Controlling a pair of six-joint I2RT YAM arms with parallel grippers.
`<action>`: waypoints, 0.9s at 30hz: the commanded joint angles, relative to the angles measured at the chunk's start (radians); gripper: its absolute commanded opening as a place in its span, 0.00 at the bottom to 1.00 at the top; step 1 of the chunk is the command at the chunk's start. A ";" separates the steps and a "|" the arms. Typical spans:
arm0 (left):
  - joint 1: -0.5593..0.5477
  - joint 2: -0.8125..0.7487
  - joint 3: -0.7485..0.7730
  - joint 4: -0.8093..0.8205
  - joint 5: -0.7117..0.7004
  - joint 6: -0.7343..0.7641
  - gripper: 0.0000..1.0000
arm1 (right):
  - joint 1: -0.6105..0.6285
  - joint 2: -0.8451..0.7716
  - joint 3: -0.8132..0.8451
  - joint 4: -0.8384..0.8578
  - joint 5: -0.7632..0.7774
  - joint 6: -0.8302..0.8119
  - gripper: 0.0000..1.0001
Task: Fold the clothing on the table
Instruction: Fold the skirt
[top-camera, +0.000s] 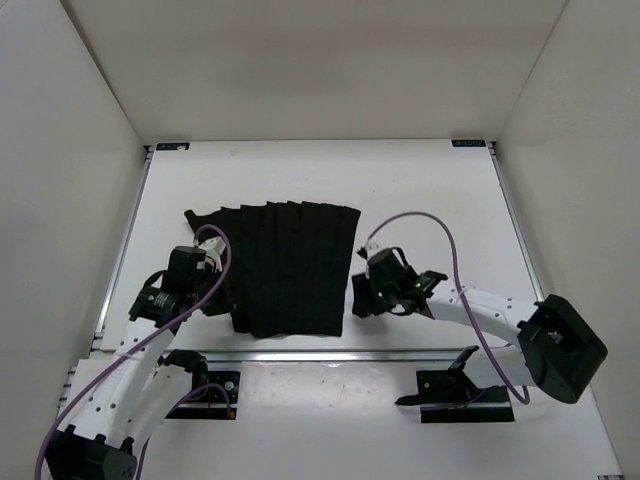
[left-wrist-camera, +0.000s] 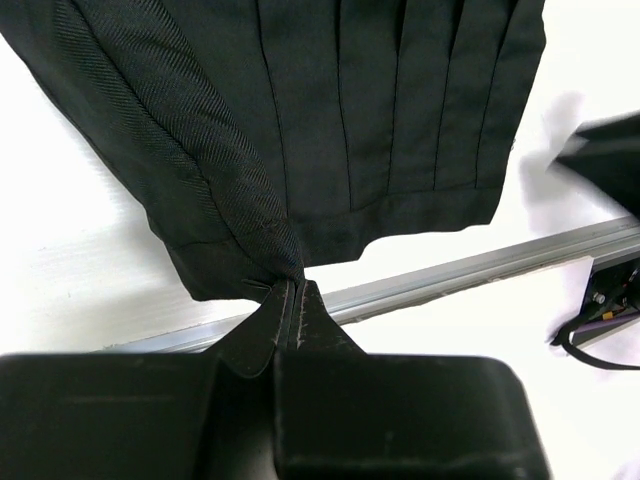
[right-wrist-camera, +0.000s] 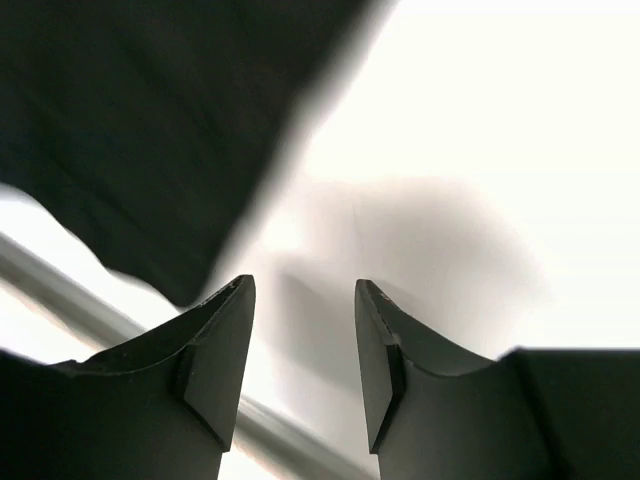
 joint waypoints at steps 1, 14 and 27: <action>-0.004 -0.018 -0.008 0.021 0.025 -0.003 0.00 | 0.010 -0.057 -0.133 0.090 -0.147 0.182 0.41; 0.003 -0.038 -0.008 -0.002 0.019 -0.004 0.00 | 0.199 0.220 -0.029 0.133 -0.127 0.324 0.45; 0.000 -0.018 0.014 0.012 0.010 0.005 0.00 | 0.080 0.088 0.031 -0.012 -0.124 0.178 0.00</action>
